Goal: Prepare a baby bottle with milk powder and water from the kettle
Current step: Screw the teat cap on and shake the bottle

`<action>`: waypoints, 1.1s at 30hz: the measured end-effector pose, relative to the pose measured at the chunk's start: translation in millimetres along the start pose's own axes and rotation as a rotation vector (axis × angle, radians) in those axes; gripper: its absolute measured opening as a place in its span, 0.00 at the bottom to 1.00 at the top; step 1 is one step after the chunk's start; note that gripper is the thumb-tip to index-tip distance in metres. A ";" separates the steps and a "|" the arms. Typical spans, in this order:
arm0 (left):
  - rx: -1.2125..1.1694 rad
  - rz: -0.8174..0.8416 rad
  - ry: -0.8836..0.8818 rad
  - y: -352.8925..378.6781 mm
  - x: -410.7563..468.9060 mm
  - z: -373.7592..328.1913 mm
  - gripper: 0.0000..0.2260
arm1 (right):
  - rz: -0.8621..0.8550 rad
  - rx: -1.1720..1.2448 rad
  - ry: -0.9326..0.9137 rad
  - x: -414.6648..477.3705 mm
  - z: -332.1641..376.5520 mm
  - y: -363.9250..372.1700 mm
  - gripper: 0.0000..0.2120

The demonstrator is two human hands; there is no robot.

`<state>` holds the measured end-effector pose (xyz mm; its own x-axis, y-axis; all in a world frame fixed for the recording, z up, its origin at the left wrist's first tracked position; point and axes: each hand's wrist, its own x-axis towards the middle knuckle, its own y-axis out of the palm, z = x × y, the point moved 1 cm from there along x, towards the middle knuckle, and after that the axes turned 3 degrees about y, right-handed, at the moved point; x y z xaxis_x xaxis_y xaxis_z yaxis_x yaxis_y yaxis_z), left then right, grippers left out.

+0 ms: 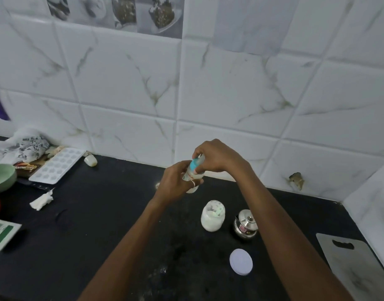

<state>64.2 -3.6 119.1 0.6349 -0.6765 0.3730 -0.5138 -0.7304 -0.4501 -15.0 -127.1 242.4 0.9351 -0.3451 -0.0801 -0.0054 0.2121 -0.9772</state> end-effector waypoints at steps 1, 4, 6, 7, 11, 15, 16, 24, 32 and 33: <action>-0.007 -0.002 0.003 1.7 -1.2 -1.9 0.25 | -0.024 -0.018 0.043 -0.4 -0.5 1.5 0.17; 0.001 0.003 0.014 4.9 -2.6 -4.0 0.25 | -0.105 -0.062 0.152 -4.4 -2.8 9.6 0.29; 0.017 0.012 0.008 5.0 -4.0 -2.7 0.26 | -0.109 -0.055 0.152 -7.0 -7.9 8.9 0.32; 0.017 0.013 0.003 5.2 -4.7 -1.5 0.26 | -0.089 -0.045 0.123 -7.5 -11.7 6.0 0.30; 0.022 0.018 -0.015 6.9 -6.8 -0.2 0.28 | 0.121 -0.003 -0.093 -9.7 -12.0 -5.0 0.25; 0.012 0.024 -0.002 9.8 -6.2 -3.1 0.28 | 0.086 -0.096 -0.085 -6.9 -10.9 3.6 0.15; 0.008 0.025 0.005 10.6 -6.8 -2.8 0.28 | 0.050 -0.110 -0.036 -6.8 -10.9 5.2 0.12; 0.056 0.024 0.004 6.7 -3.9 2.8 0.28 | 0.083 -0.052 -0.061 -12.1 -14.0 -2.2 0.22; 0.028 0.001 -0.002 7.6 -4.1 -1.3 0.28 | 0.059 -0.052 -0.057 -4.7 -14.9 0.9 0.18; 0.028 -0.005 0.000 8.0 -4.5 -1.2 0.28 | 0.052 -0.048 -0.029 -4.5 -15.6 3.5 0.17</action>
<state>56.6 -6.5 114.8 0.6373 -0.6732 0.3750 -0.4945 -0.7305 -0.4710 -24.8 -139.0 236.3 0.9429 -0.3084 -0.1263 -0.0708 0.1849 -0.9802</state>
